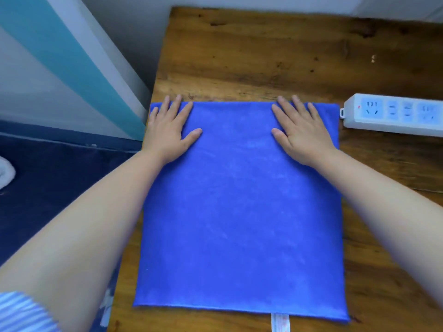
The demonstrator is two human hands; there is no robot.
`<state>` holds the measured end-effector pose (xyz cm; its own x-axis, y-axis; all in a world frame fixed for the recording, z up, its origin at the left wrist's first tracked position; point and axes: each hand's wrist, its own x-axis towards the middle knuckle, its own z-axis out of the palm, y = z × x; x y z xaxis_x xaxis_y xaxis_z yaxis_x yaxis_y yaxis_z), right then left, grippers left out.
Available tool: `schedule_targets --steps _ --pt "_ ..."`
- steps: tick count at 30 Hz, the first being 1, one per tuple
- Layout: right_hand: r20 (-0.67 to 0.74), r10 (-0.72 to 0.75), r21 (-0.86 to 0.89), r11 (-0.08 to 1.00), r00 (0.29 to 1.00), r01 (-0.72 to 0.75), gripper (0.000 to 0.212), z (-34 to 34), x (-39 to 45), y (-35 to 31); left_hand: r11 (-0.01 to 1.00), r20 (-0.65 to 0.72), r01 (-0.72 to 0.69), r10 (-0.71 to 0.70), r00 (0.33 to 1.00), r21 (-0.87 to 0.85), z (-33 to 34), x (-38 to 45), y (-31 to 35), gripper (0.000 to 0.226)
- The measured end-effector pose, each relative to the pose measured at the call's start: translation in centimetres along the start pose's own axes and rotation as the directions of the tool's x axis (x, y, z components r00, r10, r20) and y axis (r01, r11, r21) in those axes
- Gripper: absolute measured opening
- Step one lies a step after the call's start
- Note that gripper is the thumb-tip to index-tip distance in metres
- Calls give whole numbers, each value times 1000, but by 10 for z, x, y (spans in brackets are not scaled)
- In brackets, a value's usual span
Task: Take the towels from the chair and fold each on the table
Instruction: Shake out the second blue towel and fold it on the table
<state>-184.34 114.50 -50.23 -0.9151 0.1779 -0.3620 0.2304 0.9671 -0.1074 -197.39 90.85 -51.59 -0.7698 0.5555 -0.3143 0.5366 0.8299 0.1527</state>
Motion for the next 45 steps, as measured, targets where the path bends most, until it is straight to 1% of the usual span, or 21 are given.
schedule_targets --steps 2,3,5,7,8,11,14,16,18,20,21,22,23,25,30,33,36,38,41,43,45 --pt "-14 8 22 1000 1000 -8 81 -3 -2 12 1000 9 20 -20 1000 -4 -1 1 -7 67" --pt "-5 0 36 999 1000 0 85 -6 -1 17 999 3 43 -43 999 -21 -1 2 -9 65" --pt "-23 -24 61 998 999 25 75 -8 0 22 995 -26 84 -85 996 -49 -4 4 -10 56" --pt "-110 -51 20 998 993 53 64 -12 2 22 998 -84 65 -64 994 13 -8 9 -7 51" --pt "-132 -35 -28 999 991 32 58 -16 3 21 997 -102 54 -49 994 48 -12 11 -4 49" --pt "-85 69 -159 984 994 -82 54 -35 10 14 992 -96 52 -40 995 119 -26 20 1 45" --pt "-55 114 -238 963 992 -124 27 -48 17 12 988 -47 46 -39 998 147 -35 24 3 47" --pt "-37 127 -258 957 991 -132 18 -54 14 14 980 -35 37 -31 999 195 -39 17 7 43" --pt "-86 118 -217 967 989 -134 15 -57 4 15 970 -95 30 -7 995 240 -38 3 8 30" --pt "-170 106 -169 976 980 -135 13 -58 -10 14 976 -189 45 -4 982 214 -35 -14 5 20" --pt "-212 92 -151 980 973 -125 11 -58 -17 14 981 -256 22 28 966 192 -33 -24 1 15" --pt "-241 80 -139 983 967 -116 11 -56 -25 13 982 -305 -28 85 949 187 -30 -33 -4 11" --pt "-256 68 -126 987 964 -102 12 -54 -32 12 976 -314 -83 145 938 201 -28 -40 -8 13" --pt "-278 71 -85 992 958 -99 14 -50 -49 8 954 -275 -162 231 933 251 -27 -58 -14 20" --pt "-405 84 -50 992 910 -114 18 -34 -104 -7 894 -171 -288 361 917 345 -30 -109 -17 35" --pt "-439 81 -43 993 895 -111 16 -16 -142 -13 862 -139 -365 433 890 351 -24 -142 -20 39" --pt "-476 52 -3 998 878 -61 18 5 -186 -23 851 -118 -419 474 872 318 -17 -185 -22 38" --pt "-475 43 -4 999 879 -51 19 21 -214 -31 843 -111 -453 500 859 289 -8 -212 -22 40" --pt "-449 72 -8 996 891 -84 21 41 -244 -41 795 -62 -513 559 827 322 8 -240 -20 45" --pt "-434 68 -43 995 898 -95 25 52 -259 -47 780 0 -538 568 823 320 19 -251 -20 47" --pt "-407 43 -107 990 912 -95 30 61 -267 -51 760 0 -535 576 818 369 26 -256 -17 46"
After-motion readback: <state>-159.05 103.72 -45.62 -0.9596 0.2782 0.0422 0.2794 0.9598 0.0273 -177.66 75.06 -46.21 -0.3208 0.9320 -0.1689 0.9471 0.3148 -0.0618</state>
